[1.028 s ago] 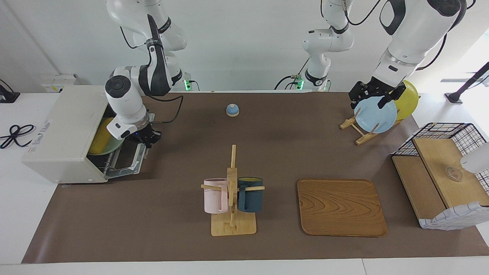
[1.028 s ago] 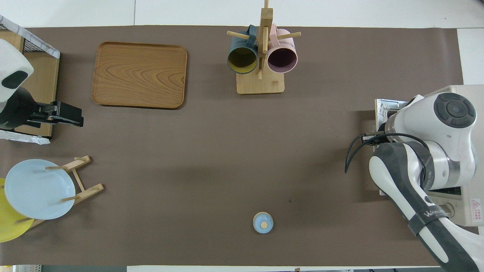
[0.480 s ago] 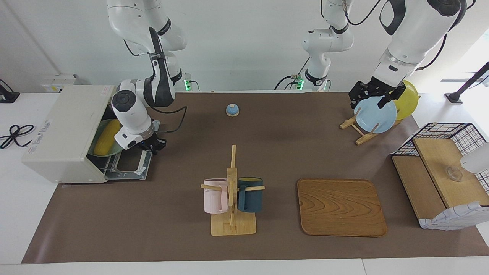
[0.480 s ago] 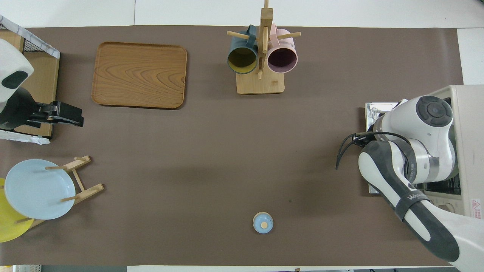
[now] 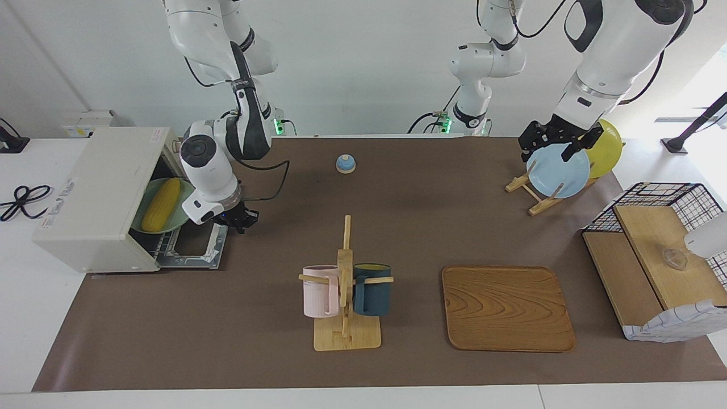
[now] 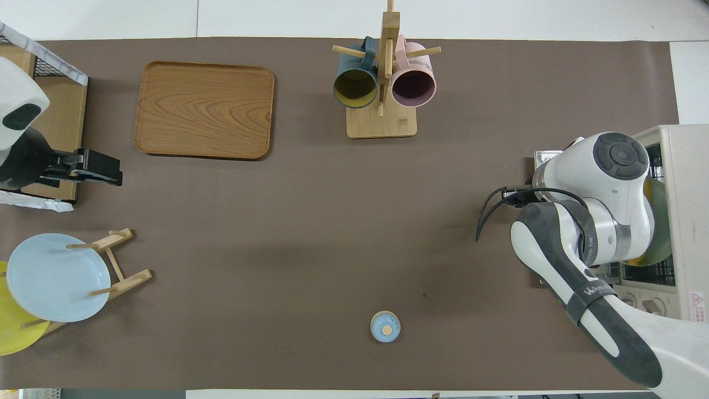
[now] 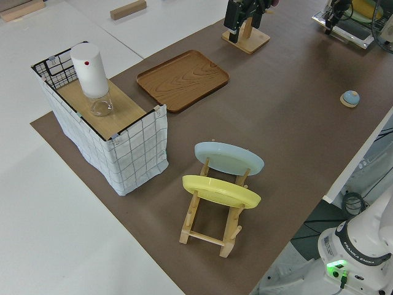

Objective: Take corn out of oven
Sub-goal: 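Reach the right gripper into the open toaster oven toward the plate, then grasp the green plate with the right gripper and pull it out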

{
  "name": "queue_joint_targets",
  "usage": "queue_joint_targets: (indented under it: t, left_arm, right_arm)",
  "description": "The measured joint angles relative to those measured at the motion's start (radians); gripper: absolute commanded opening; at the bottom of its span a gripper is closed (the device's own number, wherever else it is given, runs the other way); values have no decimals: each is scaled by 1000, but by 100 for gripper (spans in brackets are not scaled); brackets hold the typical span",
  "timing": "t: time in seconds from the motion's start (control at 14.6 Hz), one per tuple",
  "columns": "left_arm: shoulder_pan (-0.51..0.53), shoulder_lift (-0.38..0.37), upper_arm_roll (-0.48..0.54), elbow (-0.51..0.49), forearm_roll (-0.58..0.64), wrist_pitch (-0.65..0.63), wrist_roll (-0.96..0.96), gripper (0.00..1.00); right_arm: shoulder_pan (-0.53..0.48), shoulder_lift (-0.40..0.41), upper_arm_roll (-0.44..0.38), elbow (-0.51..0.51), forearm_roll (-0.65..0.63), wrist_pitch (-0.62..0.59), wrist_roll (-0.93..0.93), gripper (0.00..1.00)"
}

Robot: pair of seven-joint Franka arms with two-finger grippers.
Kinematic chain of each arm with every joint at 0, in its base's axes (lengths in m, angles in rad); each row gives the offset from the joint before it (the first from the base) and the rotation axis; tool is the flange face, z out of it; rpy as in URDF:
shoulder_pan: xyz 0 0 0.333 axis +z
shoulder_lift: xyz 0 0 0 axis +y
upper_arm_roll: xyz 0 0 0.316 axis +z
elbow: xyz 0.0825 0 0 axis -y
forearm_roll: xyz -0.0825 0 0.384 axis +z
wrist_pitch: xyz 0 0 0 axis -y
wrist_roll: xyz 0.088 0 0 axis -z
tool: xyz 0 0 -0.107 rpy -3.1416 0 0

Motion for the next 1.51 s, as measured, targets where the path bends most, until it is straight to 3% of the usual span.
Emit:
queue_joint_targets:
  t: [0.07,0.14,0.27,0.41,0.62,0.75,0.96,1.23,1.3,1.44,1.51]
  left_arm:
    - [0,0,0,0,0,0,0,100]
    - [0,0,0,0,0,0,0,100]
    - [0,0,0,0,0,0,0,100]
    - [0,0,0,0,0,0,0,100]
    - [0,0,0,0,0,0,0,100]
    - [0,0,0,0,0,0,0,100]
    - [0,0,0,0,0,0,0,100]
    - [0,0,0,0,0,0,0,100]
    - [0,0,0,0,0,0,0,100]
    - [0,0,0,0,0,0,0,100]
    - [0,0,0,0,0,0,0,100]
  right_arm:
    - [0,-5,-2,25,0,-47,0,89]
    - [0,-14,-4,48,-1,-96,0,100]
    - [-3,-51,-10,78,-9,-177,-8,99]
    - [-6,-98,-16,83,-66,-250,-41,88]
    - [-29,-143,-17,67,-154,-292,-56,83]
    - [-76,-150,-18,47,-163,-292,-96,74]
    - [-135,-152,-19,6,-164,-245,-144,57]
    - [-135,-167,-15,-76,-164,-149,-145,45]
    - [-135,-170,-15,-84,-164,-143,-145,37]
    - [-139,-177,-16,-93,-164,-142,-145,0]
    - [-145,-181,-16,-99,-164,-142,-153,0]
